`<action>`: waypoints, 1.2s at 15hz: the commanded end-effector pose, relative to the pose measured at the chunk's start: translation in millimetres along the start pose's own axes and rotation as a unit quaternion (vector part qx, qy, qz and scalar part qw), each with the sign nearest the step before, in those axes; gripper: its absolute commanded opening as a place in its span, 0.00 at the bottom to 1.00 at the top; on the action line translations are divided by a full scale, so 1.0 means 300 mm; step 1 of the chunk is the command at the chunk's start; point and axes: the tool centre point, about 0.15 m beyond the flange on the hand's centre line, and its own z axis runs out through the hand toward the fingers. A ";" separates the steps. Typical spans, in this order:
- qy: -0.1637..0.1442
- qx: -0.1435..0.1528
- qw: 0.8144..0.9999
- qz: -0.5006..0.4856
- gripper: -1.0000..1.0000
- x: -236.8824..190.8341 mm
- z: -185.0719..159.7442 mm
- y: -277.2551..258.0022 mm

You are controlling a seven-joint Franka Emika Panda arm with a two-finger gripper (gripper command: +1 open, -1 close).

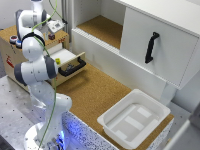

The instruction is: Push down the green button to turn off the green light

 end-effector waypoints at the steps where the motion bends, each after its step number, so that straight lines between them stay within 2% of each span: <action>1: -0.053 0.014 0.997 0.049 1.00 0.167 -0.024 -0.156; 4: -0.039 0.007 0.997 0.067 1.00 0.171 0.009 -0.198; 5: -0.030 0.002 0.998 0.064 0.00 0.172 0.014 -0.200; 9: -0.013 -0.011 0.999 0.040 0.00 0.179 0.040 -0.182; 13: -0.005 -0.004 0.999 0.039 0.00 0.174 0.087 -0.139; 18: -0.011 0.012 1.000 0.026 0.00 0.167 0.149 -0.131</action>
